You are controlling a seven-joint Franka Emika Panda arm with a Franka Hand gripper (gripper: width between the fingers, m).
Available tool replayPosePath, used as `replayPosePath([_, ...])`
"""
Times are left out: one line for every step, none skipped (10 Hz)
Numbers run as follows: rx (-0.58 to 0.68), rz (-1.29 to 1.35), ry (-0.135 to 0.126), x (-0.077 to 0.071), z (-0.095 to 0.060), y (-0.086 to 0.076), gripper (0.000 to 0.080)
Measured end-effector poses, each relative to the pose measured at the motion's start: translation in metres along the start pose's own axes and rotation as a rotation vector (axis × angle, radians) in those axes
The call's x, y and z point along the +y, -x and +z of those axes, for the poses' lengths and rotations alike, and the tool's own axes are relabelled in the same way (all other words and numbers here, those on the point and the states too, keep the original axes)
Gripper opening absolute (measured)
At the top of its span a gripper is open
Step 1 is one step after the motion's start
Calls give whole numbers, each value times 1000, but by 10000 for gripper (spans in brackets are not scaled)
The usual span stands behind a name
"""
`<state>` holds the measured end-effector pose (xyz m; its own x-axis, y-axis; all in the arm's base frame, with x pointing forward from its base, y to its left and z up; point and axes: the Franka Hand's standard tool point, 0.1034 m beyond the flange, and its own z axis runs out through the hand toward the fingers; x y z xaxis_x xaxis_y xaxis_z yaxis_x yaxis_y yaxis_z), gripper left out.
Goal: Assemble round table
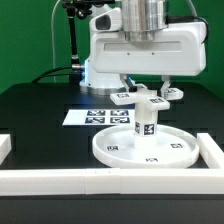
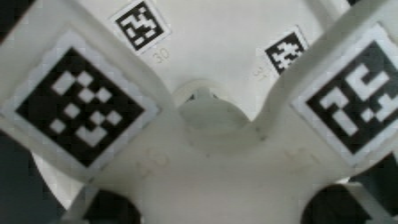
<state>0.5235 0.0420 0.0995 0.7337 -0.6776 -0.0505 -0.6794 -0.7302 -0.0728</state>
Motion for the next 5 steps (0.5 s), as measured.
replayPosePath([2,132,-20,2,0,1,448])
replayPosePath([-3,295,-40,3,1,1,448])
replayPosePath([-2,411,-44,2,1,1,448])
replayPosePath([-5,511,-46,2,1,1,448])
replayPosePath([-9,612,-48,2,0,1,448])
